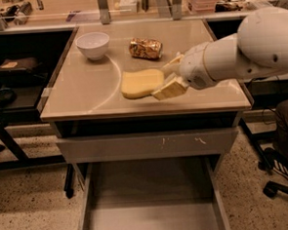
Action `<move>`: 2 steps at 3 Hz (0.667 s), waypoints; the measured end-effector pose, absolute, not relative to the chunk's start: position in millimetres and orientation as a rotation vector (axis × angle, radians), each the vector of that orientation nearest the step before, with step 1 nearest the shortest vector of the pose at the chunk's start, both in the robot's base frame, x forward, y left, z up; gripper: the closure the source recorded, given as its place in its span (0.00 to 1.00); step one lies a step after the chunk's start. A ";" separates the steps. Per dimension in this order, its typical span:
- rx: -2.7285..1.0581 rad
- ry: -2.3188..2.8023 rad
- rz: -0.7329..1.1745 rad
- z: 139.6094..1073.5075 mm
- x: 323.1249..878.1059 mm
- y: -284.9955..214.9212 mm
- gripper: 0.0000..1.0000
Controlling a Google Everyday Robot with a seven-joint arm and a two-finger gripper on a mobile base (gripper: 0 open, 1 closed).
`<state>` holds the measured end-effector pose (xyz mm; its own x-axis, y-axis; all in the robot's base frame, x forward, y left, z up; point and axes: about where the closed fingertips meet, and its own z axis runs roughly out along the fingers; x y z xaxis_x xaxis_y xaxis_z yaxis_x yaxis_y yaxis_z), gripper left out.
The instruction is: Place sponge into middle drawer
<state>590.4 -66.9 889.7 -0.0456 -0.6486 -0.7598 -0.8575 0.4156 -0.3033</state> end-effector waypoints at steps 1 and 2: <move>-1.332 1.757 0.191 899.2 528.2 -91.0 1.00; -1.328 1.871 0.085 866.6 482.6 -135.9 1.00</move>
Offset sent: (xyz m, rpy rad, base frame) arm -0.1670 -0.1515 -0.0815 -0.3131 0.0852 -0.2505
